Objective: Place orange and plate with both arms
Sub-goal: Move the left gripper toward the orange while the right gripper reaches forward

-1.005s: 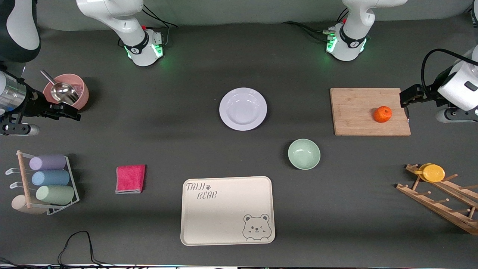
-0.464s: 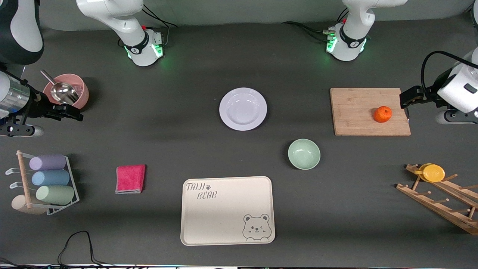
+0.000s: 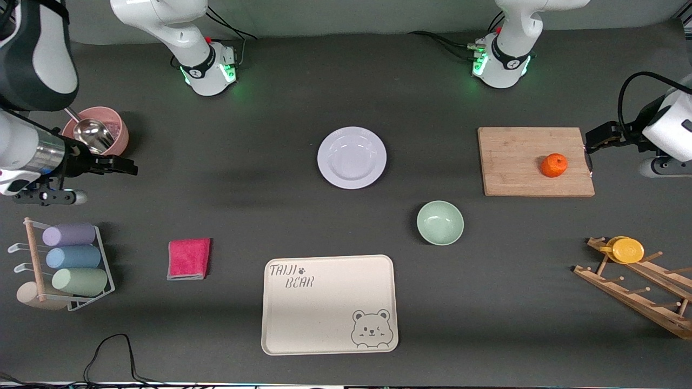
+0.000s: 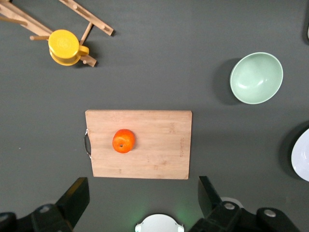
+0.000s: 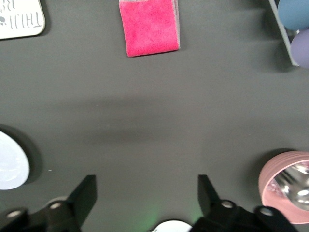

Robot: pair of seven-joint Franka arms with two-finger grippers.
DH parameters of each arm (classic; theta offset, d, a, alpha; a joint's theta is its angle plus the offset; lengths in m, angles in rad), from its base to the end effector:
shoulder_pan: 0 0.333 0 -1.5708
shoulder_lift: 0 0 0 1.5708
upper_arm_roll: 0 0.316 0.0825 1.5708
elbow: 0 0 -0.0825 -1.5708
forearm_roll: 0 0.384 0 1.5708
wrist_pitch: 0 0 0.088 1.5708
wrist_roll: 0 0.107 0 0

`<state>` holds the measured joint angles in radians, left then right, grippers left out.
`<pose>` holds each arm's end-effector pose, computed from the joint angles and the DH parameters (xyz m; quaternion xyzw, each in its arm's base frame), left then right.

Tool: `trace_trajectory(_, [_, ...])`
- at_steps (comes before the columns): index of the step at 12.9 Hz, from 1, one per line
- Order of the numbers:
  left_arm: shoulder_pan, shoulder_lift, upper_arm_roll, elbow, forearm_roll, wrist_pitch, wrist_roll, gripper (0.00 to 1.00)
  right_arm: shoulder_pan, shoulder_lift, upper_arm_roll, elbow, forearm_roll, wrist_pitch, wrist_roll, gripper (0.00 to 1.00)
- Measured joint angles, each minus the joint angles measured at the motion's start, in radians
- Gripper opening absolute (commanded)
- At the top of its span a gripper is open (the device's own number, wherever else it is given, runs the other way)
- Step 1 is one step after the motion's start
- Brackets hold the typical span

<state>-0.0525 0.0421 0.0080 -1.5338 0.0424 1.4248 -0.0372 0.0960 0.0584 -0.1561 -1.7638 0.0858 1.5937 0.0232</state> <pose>0.5507 -0.0196 0.6069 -0.9969 0.0021 0.0745 0.0244 0.5543 -0.0226 0.5046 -0.9917 0.0476 0.1128 0.0401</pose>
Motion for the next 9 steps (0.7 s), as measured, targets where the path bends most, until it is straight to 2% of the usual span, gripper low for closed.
trace_trajectory(2, [0.004, -0.02, 0.005, -0.001, 0.006, -0.006, 0.015, 1.0, 0.007, 0.0, -0.005, 0.0, 0.055, -0.001, -0.002, 1.0])
trace_trajectory(5, [0.066, -0.062, 0.037, -0.045, 0.01, -0.018, 0.125, 1.0, 0.021, 0.007, -0.005, -0.005, 0.206, -0.002, -0.002, 1.0])
trace_trajectory(7, [0.129, -0.158, 0.048, -0.157, 0.016, -0.005, 0.182, 1.0, 0.021, 0.017, -0.006, -0.012, 0.261, 0.002, -0.002, 1.0])
trace_trajectory(9, [0.154, -0.264, 0.052, -0.317, 0.038, 0.064, 0.218, 1.0, 0.021, 0.026, -0.007, -0.024, 0.27, 0.013, -0.002, 1.0])
